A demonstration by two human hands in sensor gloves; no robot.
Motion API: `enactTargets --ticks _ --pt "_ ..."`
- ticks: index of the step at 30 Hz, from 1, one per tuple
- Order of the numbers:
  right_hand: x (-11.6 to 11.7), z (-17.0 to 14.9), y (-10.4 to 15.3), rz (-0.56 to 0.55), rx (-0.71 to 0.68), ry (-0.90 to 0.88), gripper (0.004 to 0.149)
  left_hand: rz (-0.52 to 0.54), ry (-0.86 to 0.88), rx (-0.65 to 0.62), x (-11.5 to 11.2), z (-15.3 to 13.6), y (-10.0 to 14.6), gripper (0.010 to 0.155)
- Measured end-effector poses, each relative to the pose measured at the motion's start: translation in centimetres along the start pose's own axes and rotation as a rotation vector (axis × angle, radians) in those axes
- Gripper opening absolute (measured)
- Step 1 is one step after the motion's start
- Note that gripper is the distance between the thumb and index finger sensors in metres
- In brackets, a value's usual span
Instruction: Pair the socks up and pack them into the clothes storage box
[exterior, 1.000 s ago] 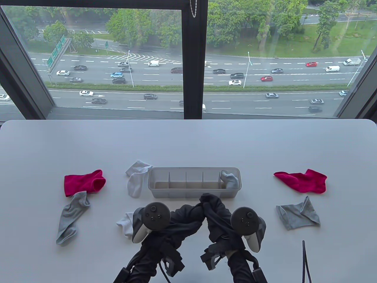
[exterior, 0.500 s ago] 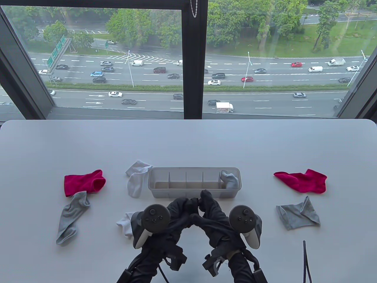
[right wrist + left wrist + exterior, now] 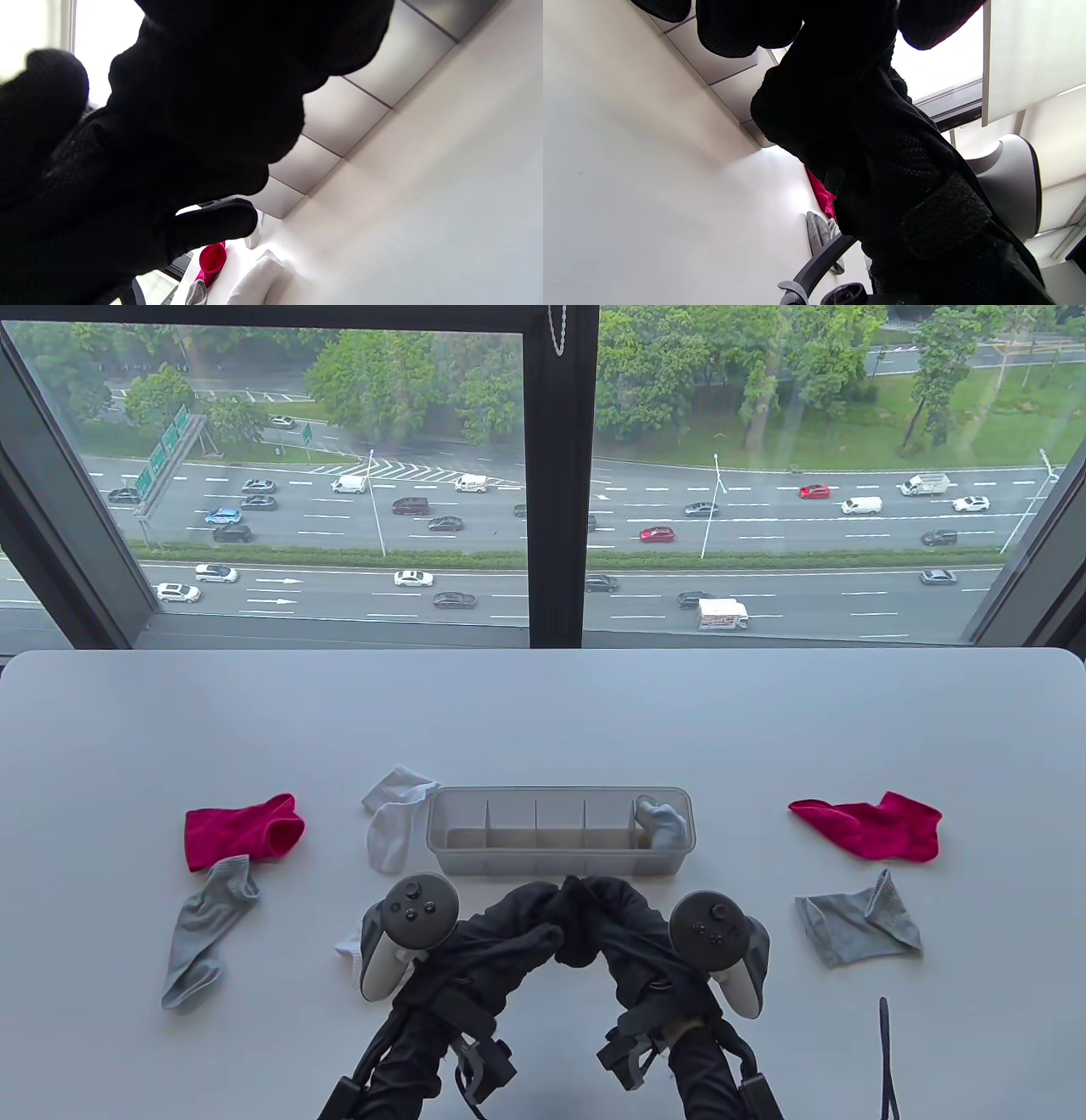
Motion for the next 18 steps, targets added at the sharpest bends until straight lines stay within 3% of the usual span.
enactTargets --ticks 2,4,6,7,10,15,18 --pt "0.6 0.3 -0.1 0.002 -0.003 -0.008 0.048 0.087 -0.046 0.023 0.2 0.2 -0.1 0.055" --pt "1.0 0.0 -0.1 0.001 0.015 -0.030 0.058 0.151 -0.108 0.038 0.8 0.3 0.1 0.051" --pt "2.0 -0.4 0.0 0.117 0.035 -0.093 0.079 0.253 -0.087 0.038 1.5 0.1 0.6 0.051" --pt "2.6 -0.8 0.2 0.183 0.064 -0.088 0.078 0.271 -0.050 0.031 1.7 0.0 0.7 0.052" --pt "1.5 -0.7 0.1 0.017 0.071 0.016 0.045 0.163 -0.025 -0.003 1.2 0.0 0.3 0.052" --pt "0.6 -1.3 0.0 0.053 0.071 0.066 0.041 -0.036 -0.130 -0.016 -0.8 1.1 -0.5 0.047" --pt "-1.1 -1.7 0.6 -0.061 0.086 0.075 0.044 0.053 -0.143 -0.017 -0.3 1.0 -0.2 0.047"
Point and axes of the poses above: the tracker on the back of each hand, its own z axis roughly to the thumb side, its own y axis roughly from the fingertips to the wrist, x = y × z, the point moved 4 cm from there along -y, roughly from the wrist to the fingertips, and after that the axes turned 9 degrees about -x, right-handed, at the moved point
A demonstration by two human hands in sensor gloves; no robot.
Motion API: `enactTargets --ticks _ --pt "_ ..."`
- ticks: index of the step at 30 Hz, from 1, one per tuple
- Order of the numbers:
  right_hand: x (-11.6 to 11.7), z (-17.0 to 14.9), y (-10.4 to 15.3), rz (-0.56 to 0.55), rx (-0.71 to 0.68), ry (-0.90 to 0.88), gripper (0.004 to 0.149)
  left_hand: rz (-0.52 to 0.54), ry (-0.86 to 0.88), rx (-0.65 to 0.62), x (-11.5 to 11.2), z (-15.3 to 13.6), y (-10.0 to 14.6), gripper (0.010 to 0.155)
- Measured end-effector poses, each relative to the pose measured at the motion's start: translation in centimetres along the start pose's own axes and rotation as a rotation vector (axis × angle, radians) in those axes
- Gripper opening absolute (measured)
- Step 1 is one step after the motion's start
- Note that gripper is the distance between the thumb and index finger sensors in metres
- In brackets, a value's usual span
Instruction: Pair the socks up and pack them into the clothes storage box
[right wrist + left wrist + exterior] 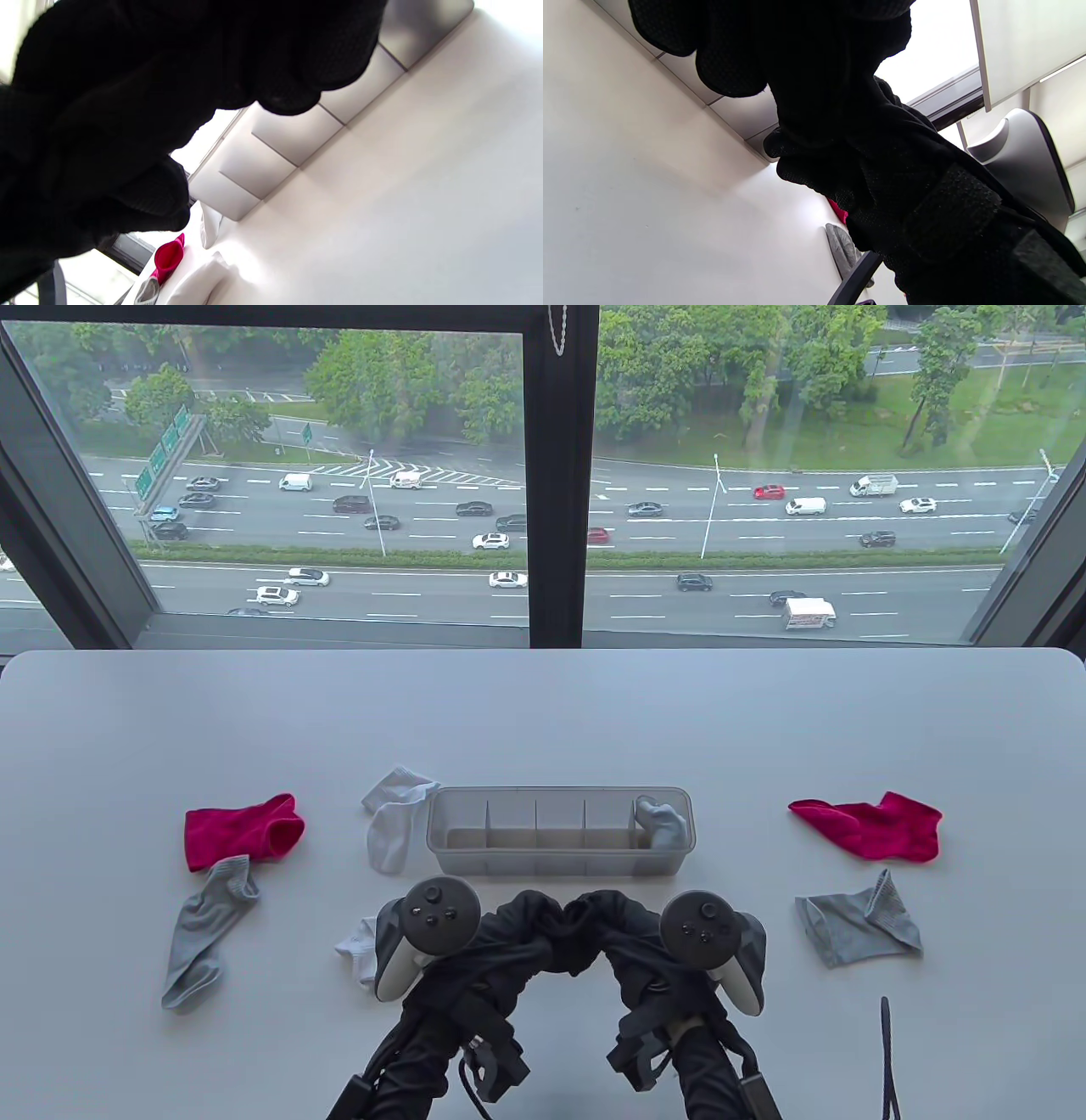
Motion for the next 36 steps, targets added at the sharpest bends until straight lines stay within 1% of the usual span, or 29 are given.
enactTargets --ticks 1,2,3,4,5,6,8,9,10,11,12,13,14,15,16,17,19,21,23,24,26,27,29,30,31,32,33,34,36 --pt "-0.5 -0.4 0.2 -0.024 0.000 -0.079 0.047 0.072 0.034 0.016 0.6 -0.5 0.3 0.047" --pt "-0.6 -0.6 0.2 -0.013 -0.005 -0.175 0.058 0.130 0.068 0.031 1.0 -0.9 0.6 0.045" --pt "-0.3 -0.7 0.2 0.041 -0.024 -0.292 0.072 0.221 0.133 0.044 1.4 -1.4 0.9 0.044" --pt "0.2 -0.7 0.2 0.088 -0.028 -0.356 0.080 0.244 0.182 0.042 1.5 -1.7 0.9 0.043" --pt "1.0 -0.7 0.1 0.152 -0.015 -0.414 0.081 0.233 0.232 0.038 1.3 -1.7 0.8 0.043" --pt "1.6 -0.6 0.0 0.174 -0.008 -0.414 0.076 0.204 0.275 0.028 0.9 -1.6 0.7 0.042" --pt "0.9 -0.1 -0.2 0.054 -0.004 -0.348 0.058 0.215 0.251 0.052 0.7 -1.6 0.8 0.043" --pt "0.2 0.3 -0.3 -0.019 0.002 -0.328 0.052 0.194 0.219 0.051 0.7 -1.6 0.8 0.043" --pt "-0.3 0.6 -0.3 -0.040 -0.002 -0.316 0.050 0.187 0.206 0.061 0.7 -1.5 0.8 0.045" --pt "-0.9 0.8 -0.3 -0.056 -0.012 -0.283 0.050 0.189 0.172 0.071 0.7 -1.5 0.9 0.047" --pt "-1.9 1.3 -0.3 -0.111 -0.017 -0.181 0.049 0.183 0.093 0.078 0.8 -1.4 0.8 0.051" --pt "-3.1 1.5 -0.2 -0.190 0.008 -0.062 0.049 0.147 -0.026 0.097 0.8 -1.4 0.7 0.054" --pt "-4.2 1.9 -0.3 -0.280 0.046 0.068 0.050 0.071 -0.179 0.139 0.7 -1.5 0.6 0.058" --pt "-5.0 2.2 -0.6 -0.318 0.077 0.158 0.051 -0.014 -0.323 0.198 0.4 -1.8 0.5 0.062" --pt "-5.3 2.5 -1.1 -0.305 0.101 0.215 0.051 -0.072 -0.411 0.232 0.2 -2.0 0.5 0.065" --pt "-5.5 3.0 -1.9 -0.278 0.141 0.303 0.052 -0.157 -0.525 0.280 -0.1 -2.4 0.4 0.068" --pt "-5.7 3.7 -3.1 -0.291 0.203 0.436 0.052 -0.239 -0.618 0.322 -0.6 -2.9 0.3 0.071" --pt "-5.3 4.3 -4.7 -0.289 0.247 0.585 0.053 -0.251 -0.625 0.340 -0.7 -3.0 0.3 0.071" --pt "-3.9 4.3 -6.3 -0.217 0.327 0.740 0.054 -0.249 -0.612 0.328 -0.7 -2.9 0.4 0.071" --pt "-3.2 4.2 -6.9 -0.218 0.333 0.817 0.054 -0.247 -0.613 0.326 -0.7 -2.9 0.4 0.070" --pt "-2.2 4.0 -7.8 -0.232 0.340 0.897 0.054 -0.249 -0.611 0.322 -0.7 -2.8 0.4 0.070" --pt "-1.5 3.7 -8.3 -0.204 0.354 0.952 0.054 -0.250 -0.611 0.320 -0.8 -2.9 0.4 0.070" --pt "-0.7 3.2 -8.9 -0.183 0.359 0.996 0.053 -0.253 -0.615 0.323 -0.8 -2.8 0.3 0.070" --pt "-0.1 2.7 -9.3 -0.147 0.361 1.002 0.052 -0.255 -0.615 0.325 -0.9 -2.8 0.3 0.070" --pt "0.4 2.3 -9.5 -0.108 0.373 1.004 0.050 -0.256 -0.612 0.325 -0.9 -2.8 0.3 0.070" --pt "1.1 1.7 -9.8 -0.025 0.404 1.003 0.050 -0.256 -0.609 0.324 -0.9 -2.8 0.3 0.070" --pt "1.4 1.4 -9.9 0.019 0.423 1.006 0.051 -0.255 -0.607 0.325 -0.8 -2.8 0.3 0.070" --pt "1.5 1.5 -9.8 0.023 0.403 1.006 0.052 -0.253 -0.607 0.326 -0.8 -2.8 0.3 0.070" --pt "0.9 2.1 -9.6 -0.030 0.349 1.007 0.055 -0.246 -0.605 0.324 -0.7 -2.8 0.3 0.070"
Point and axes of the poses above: the tracker on the back of each hand, its own z axis roughly to the thumb side, its own y axis roughly from the fingertips to the wrist, x = y × z, the point moved 4 cm from there along -y, roughly from the wrist to the fingertips, and after that the axes turned 9 degrees about -x, right-handed, at the moved point
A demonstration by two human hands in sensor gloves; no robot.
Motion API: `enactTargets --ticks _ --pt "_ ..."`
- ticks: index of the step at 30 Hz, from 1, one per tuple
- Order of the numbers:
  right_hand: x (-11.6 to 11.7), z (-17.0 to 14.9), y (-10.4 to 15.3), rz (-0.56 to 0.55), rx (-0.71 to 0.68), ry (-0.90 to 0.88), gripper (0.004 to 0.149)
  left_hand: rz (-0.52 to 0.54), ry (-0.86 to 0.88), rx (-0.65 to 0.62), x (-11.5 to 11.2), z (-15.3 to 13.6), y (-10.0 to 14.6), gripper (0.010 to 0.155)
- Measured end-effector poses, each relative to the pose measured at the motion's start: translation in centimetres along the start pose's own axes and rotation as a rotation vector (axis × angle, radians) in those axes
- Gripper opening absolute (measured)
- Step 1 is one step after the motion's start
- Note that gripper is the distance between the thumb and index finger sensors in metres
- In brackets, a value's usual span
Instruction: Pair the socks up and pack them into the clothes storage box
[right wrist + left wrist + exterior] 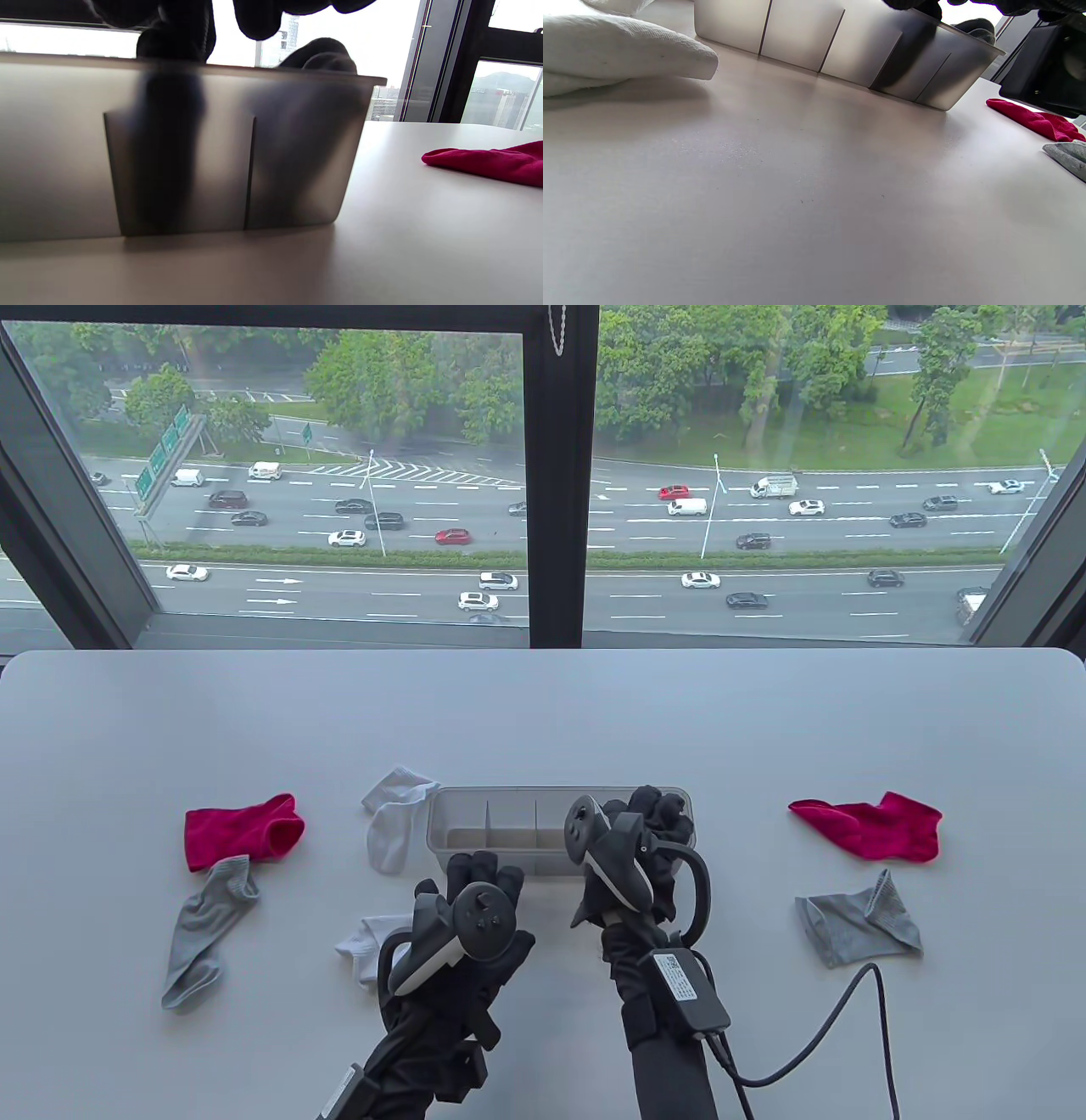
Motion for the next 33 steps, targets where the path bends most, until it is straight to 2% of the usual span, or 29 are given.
enactTargets --ticks 3,5,7,10,12,15,17,18,19,20,22,24,26,28,31,33 --pt "-2.5 -2.8 0.7 -0.150 0.052 -0.059 0.056 0.008 0.003 -0.007 0.1 0.1 0.1 0.070" --pt "-3.4 -5.8 0.9 -0.168 0.119 -0.085 0.060 0.008 -0.007 -0.015 0.1 0.3 0.2 0.070" --pt "-3.3 -9.1 1.3 -0.154 0.204 -0.114 0.064 0.008 -0.015 -0.023 0.1 0.6 0.3 0.070" --pt "-0.8 -15.4 2.4 -0.030 0.350 -0.135 0.070 0.013 -0.023 -0.042 0.2 1.1 0.3 0.070" --pt "2.2 -19.3 3.4 0.129 0.441 -0.138 0.073 0.028 -0.027 -0.052 0.3 1.4 0.3 0.070" --pt "6.5 -23.4 5.1 0.323 0.499 -0.173 0.079 0.030 -0.014 -0.074 0.4 1.7 0.3 0.070" --pt "8.8 -24.6 5.9 0.416 0.501 -0.209 0.080 0.021 0.000 -0.085 0.2 1.9 0.1 0.070" --pt "9.7 -24.8 6.2 0.464 0.487 -0.234 0.077 0.019 0.003 -0.089 0.2 2.0 0.0 0.070" --pt "9.4 -24.7 6.2 0.434 0.482 -0.229 0.072 0.018 0.004 -0.092 0.1 2.0 0.0 0.070" --pt "8.4 -24.4 5.9 0.329 0.459 -0.152 0.067 0.016 0.007 -0.096 0.1 2.1 -0.1 0.070" --pt "7.7 -23.4 5.5 0.346 0.396 -0.039 0.046 0.026 0.025 -0.119 0.1 2.4 0.0 0.070" --pt "7.2 -21.5 5.5 0.333 0.316 -0.018 0.044 0.084 0.078 -0.179 0.4 2.9 0.1 0.070" --pt "6.4 -19.3 5.7 0.236 0.276 -0.096 0.044 0.110 0.154 -0.212 0.6 3.1 0.2 0.069" --pt "5.1 -16.4 5.7 0.187 0.203 -0.190 0.044 0.114 0.267 -0.220 0.3 2.9 0.1 0.070" --pt "2.0 -11.0 6.0 0.095 0.023 -0.347 0.044 0.088 0.542 -0.186 -0.6 1.6 0.0 0.073" --pt "-0.1 -6.9 6.9 -0.009 -0.138 -0.446 0.044 0.033 0.773 -0.169 -1.7 0.7 -0.2 0.076"
Point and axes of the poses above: the tracker on the back of each hand, its own z axis roughly to the thumb side, its own y axis roughly from the fingertips to the wrist, x = y × z, the point moved 4 cm from there along -y, roughly from the wrist to the fingertips, and after that the axes turned 9 degrees about -x, right-handed, at the moved point
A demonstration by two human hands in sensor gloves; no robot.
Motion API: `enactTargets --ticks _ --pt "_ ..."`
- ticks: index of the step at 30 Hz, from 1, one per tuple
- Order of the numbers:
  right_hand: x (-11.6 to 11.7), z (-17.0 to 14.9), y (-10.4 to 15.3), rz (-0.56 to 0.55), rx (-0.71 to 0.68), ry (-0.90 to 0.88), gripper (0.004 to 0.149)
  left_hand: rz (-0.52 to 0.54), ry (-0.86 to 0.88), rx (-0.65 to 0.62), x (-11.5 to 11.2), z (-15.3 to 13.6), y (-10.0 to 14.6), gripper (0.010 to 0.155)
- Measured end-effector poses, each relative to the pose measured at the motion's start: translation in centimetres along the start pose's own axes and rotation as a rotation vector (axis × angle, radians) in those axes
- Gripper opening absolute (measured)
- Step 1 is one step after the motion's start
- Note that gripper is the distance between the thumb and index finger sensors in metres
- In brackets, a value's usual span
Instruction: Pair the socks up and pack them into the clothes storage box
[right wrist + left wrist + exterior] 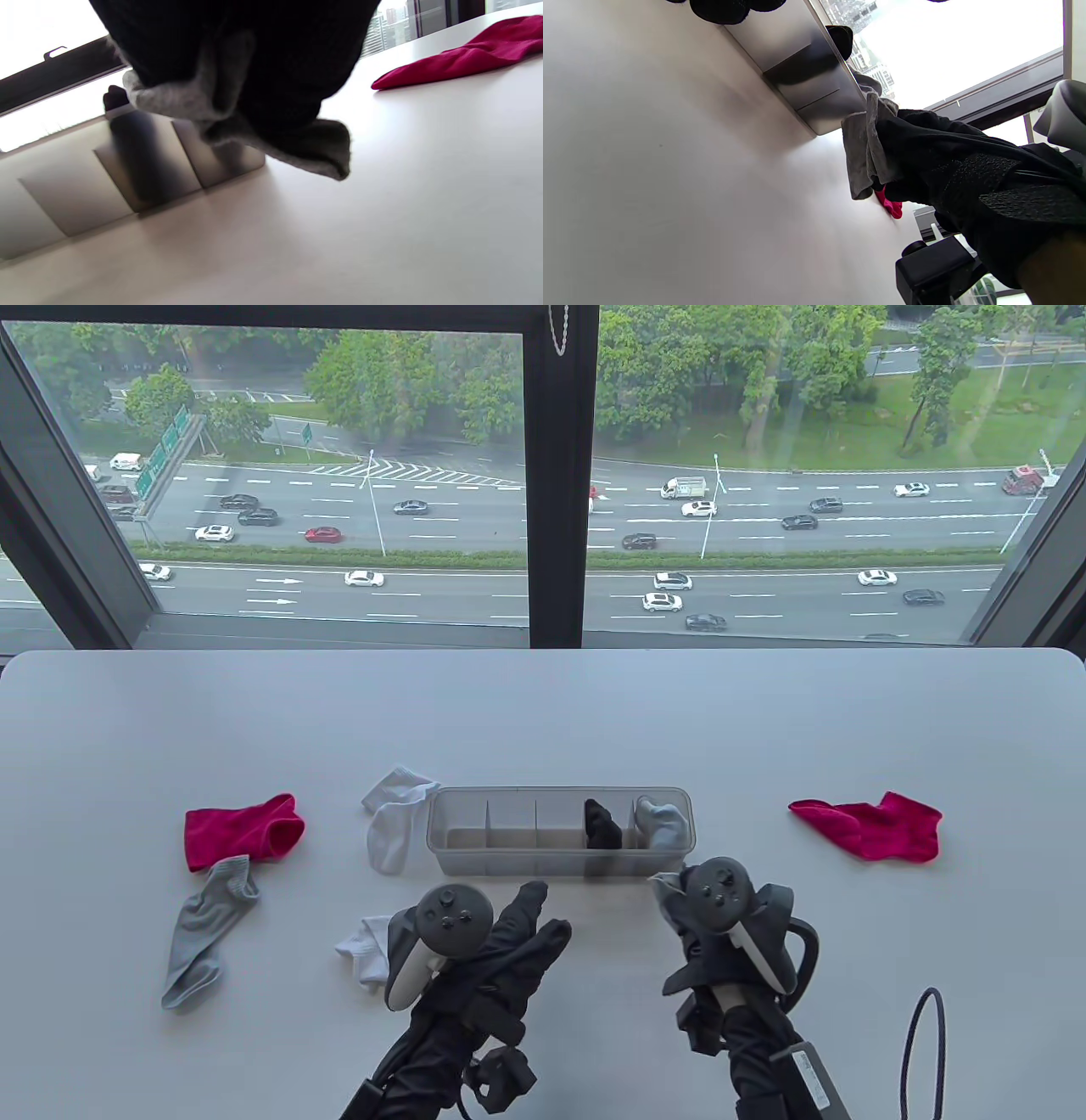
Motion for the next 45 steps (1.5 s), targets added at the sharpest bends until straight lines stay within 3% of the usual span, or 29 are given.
enactTargets --ticks 3,6,9,12,14,15,17,20,22,24,28,31,33,38,42,45 --pt "0.9 4.7 0.9 -0.002 -0.198 -0.141 0.044 -0.071 0.296 -0.003 -1.0 -1.3 -0.2 0.083" --pt "2.0 7.3 2.0 0.025 -0.278 -0.274 0.044 -0.059 0.584 -0.174 -1.8 -0.7 -0.9 0.084" --pt "1.7 7.1 2.2 0.040 -0.323 -0.308 0.044 0.162 0.531 -0.159 -0.6 -0.6 -0.4 0.075" --pt "1.7 5.7 2.1 0.045 -0.309 -0.452 0.045 0.235 0.434 -0.135 0.2 -0.3 0.0 0.057" --pt "1.5 5.2 2.0 0.025 -0.280 -0.484 0.062 0.293 0.420 -0.142 0.4 -0.3 0.2 0.047" --pt "1.5 4.9 1.9 0.029 -0.280 -0.473 0.072 0.288 0.421 -0.153 0.4 -0.1 0.2 0.046" --pt "2.2 4.0 1.5 0.123 -0.311 -0.503 0.091 0.181 0.443 -0.222 0.2 0.6 0.0 0.045" --pt "3.9 3.1 1.2 0.321 -0.343 -0.811 0.102 0.074 0.459 -0.288 -0.2 1.3 -0.4 0.044" --pt "4.9 3.1 1.2 0.417 -0.354 -0.976 0.096 0.052 0.438 -0.301 -0.5 1.7 -0.4 0.044" --pt "4.6 3.0 0.9 0.371 -0.322 -1.009 0.070 0.094 0.410 -0.273 -0.1 1.4 -0.2 0.044" --pt "2.8 2.2 0.8 0.159 -0.239 -0.703 0.043 0.152 0.341 -0.188 0.5 1.0 0.1 0.046" --pt "2.3 1.5 0.9 0.103 -0.201 -0.725 0.041 0.221 0.256 -0.071 1.1 0.1 0.4 0.046" --pt "1.4 0.1 0.9 0.016 -0.141 -0.748 0.043 0.360 0.200 0.077 2.5 -1.6 1.3 0.042" --pt "1.4 -0.6 0.6 0.030 -0.129 -0.781 0.043 0.356 -0.238 0.262 4.3 -2.0 2.1 0.050" --pt "2.1 0.8 0.5 0.151 -0.225 -0.801 0.044 0.177 -0.220 -0.114 2.7 1.7 0.8 0.081" --pt "3.8 2.4 0.6 0.290 -0.275 -0.842 0.045 0.097 -0.340 -0.206 1.5 4.1 0.9 0.084"
Point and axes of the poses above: the tracker on the back of each hand, its own z axis roughly to the thumb side, its own y axis roughly from the fingertips to the wrist, x = y × z, the point moved 4 cm from there along -y, roughly from the wrist to the fingertips, and after that the axes turned 9 degrees about -x, right-handed, at the moved point
